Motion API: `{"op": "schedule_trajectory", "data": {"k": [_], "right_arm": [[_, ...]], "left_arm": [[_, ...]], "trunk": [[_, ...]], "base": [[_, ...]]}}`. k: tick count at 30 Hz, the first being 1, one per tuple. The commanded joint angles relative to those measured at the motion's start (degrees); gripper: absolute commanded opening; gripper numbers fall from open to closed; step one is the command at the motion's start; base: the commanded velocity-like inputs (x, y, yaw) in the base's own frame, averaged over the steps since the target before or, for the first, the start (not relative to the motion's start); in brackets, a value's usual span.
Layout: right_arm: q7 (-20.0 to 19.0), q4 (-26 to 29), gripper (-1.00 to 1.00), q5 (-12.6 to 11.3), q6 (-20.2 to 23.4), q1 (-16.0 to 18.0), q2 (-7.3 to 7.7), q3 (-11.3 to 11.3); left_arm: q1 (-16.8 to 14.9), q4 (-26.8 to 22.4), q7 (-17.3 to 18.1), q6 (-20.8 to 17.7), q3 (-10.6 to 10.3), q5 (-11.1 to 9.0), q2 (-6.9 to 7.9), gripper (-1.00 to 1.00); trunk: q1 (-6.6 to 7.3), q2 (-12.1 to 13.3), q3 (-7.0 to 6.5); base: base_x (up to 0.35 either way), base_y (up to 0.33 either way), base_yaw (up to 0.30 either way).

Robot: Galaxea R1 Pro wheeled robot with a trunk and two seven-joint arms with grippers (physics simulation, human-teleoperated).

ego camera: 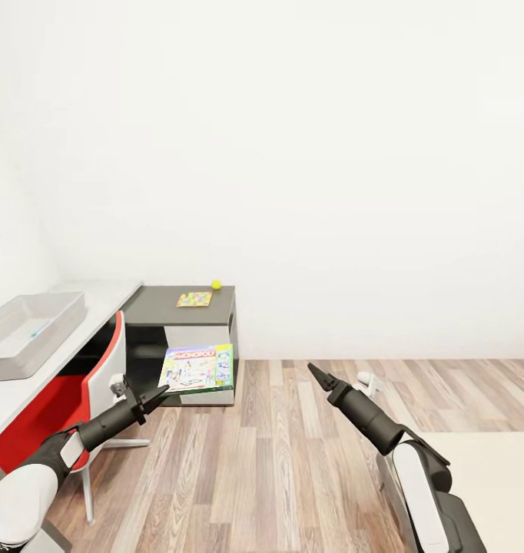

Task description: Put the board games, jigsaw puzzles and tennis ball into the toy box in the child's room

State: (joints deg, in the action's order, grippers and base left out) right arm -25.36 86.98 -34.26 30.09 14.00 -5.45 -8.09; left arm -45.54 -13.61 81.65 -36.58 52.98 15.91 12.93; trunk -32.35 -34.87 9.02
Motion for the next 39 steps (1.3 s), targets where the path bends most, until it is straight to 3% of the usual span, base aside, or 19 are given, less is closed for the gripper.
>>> {"op": "schedule_trajectory", "data": {"k": [1, 6, 17, 31, 39], "right_arm": [[-0.12, 0.03, 1.0, -0.35, 0.5, 0.06, -0.02, -0.2], [-0.08, 0.03, 1.0, -0.36, 0.56, 0.05, 0.01, -0.05], [-0.04, 0.07, 1.0, -0.28, 0.5, 0.06, 0.05, -0.09], [-0.04, 0.03, 1.0, -0.28, 0.51, 0.06, 0.14, -0.13], [-0.04, 0.03, 1.0, -0.31, 0.5, 0.06, 0.21, -0.15]], "left_arm": [[-0.06, -0.02, 0.35, -0.6, 0.46, 0.61, -0.01, -1.0], [-0.07, -0.02, 0.35, -0.59, 0.46, 0.61, -0.01, -1.0], [-0.07, -0.02, 0.37, -0.63, 0.37, 0.78, -0.03, -1.0], [-0.07, -0.02, 0.27, -0.52, 0.29, 0.79, -0.14, -1.0], [-0.06, -0.04, 0.32, -0.53, 0.32, 0.88, -0.19, -1.0]], "trunk": [[0.2, 0.33, -0.08], [1.3, 2.33, -0.98], [1.3, 2.33, -1.0], [1.3, 2.33, -1.51], [1.3, 2.33, -1.53]], "base": [[0.0, 0.0, 0.0], [0.0, 0.0, 0.0], [0.048, -0.009, 0.008], [0.271, -0.02, 0.231], [0.031, 0.0, 0.022]]}}
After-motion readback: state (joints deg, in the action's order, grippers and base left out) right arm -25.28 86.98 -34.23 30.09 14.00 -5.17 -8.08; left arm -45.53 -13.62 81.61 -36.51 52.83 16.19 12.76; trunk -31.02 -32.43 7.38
